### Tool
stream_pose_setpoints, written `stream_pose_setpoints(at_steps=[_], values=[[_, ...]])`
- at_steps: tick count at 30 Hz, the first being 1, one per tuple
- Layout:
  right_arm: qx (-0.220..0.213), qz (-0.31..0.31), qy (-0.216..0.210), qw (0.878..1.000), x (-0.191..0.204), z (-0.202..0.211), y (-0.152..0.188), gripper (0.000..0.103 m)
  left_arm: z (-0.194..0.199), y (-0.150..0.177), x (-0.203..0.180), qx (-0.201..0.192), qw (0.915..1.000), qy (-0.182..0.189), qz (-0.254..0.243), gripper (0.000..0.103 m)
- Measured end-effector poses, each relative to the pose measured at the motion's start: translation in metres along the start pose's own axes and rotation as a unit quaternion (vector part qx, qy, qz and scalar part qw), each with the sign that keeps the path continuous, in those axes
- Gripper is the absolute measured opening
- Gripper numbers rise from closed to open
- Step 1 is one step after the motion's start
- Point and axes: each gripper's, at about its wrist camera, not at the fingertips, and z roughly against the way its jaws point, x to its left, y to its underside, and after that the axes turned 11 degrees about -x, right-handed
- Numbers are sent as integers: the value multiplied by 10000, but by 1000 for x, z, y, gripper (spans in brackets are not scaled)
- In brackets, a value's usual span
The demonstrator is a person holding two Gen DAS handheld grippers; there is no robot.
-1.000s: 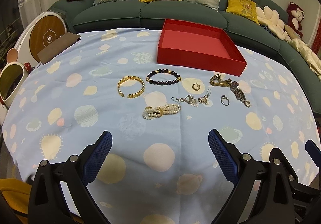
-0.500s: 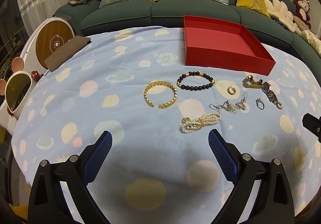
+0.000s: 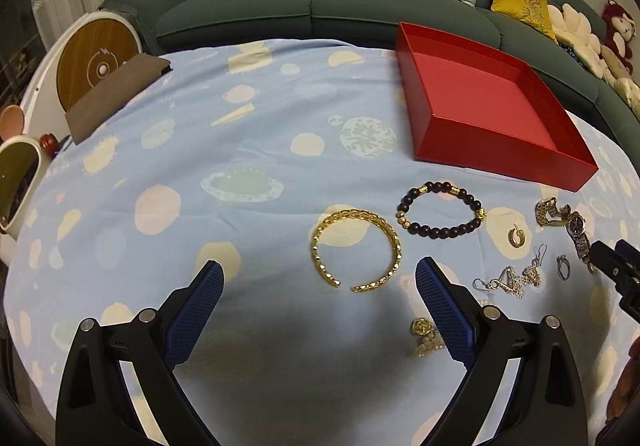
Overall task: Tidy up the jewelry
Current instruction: 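Move the left tool to the gold cuff bangle while the right tool approaches the silver watch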
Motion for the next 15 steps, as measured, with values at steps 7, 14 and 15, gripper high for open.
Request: stream_pose_setpoints(at_steps=[7,14,15], values=[[42,-116,145,9998,-16,-16,-3,79,-15,3,-10,51,9999,138,3,94],[136,-115,139,9997,-21,-27,1,74,-33,7,-19,57,9997,-30,-241,95],[128,-60,150,9998,-20,-29,1,74,-37,7,-19,88,9997,-46,-225,95]])
